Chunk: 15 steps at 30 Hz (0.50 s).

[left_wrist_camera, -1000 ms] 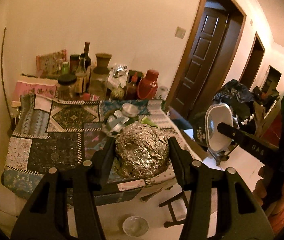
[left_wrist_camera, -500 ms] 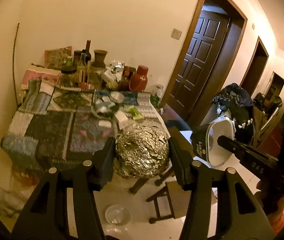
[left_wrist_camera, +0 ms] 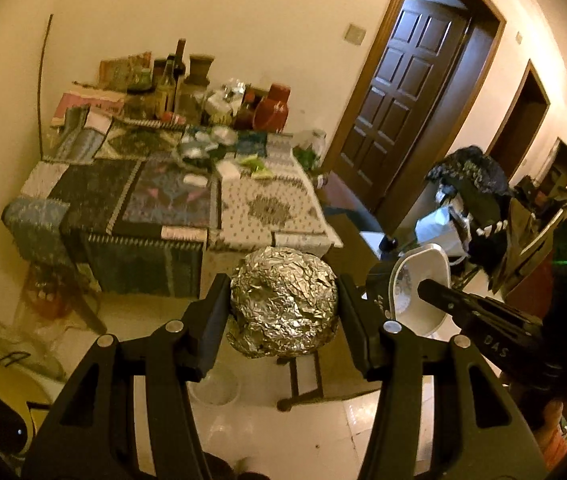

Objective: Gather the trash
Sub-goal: 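Carry the foil ball and container down toward the white floor bin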

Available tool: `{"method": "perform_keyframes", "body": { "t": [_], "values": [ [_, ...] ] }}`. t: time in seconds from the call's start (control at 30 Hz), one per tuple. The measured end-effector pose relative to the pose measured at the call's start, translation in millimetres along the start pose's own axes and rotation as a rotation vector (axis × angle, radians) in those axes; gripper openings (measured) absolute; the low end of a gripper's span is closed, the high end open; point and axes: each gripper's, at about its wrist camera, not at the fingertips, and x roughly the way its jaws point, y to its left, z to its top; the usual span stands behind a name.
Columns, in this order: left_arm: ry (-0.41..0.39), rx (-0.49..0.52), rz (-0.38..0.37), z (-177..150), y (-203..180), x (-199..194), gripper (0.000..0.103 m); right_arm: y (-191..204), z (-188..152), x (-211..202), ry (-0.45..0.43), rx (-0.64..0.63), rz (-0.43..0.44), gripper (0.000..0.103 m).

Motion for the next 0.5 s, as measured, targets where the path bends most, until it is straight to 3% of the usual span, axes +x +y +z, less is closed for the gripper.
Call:
{"method": "perform_keyframes", "body": {
  "t": [0.2,0.5],
  "values": [
    [0.1,-0.02,0.033,-22.9,16.0,42.6,0.052,-10.3,-28.6,41.4,0.104,0.023,0.008,0.006],
    [0.26,-0.048,0.061,-73.0,69.1,144.9,0.052,-22.9,-83.5,138.8,0.267,0.048,-0.014,0.006]
  ]
}}
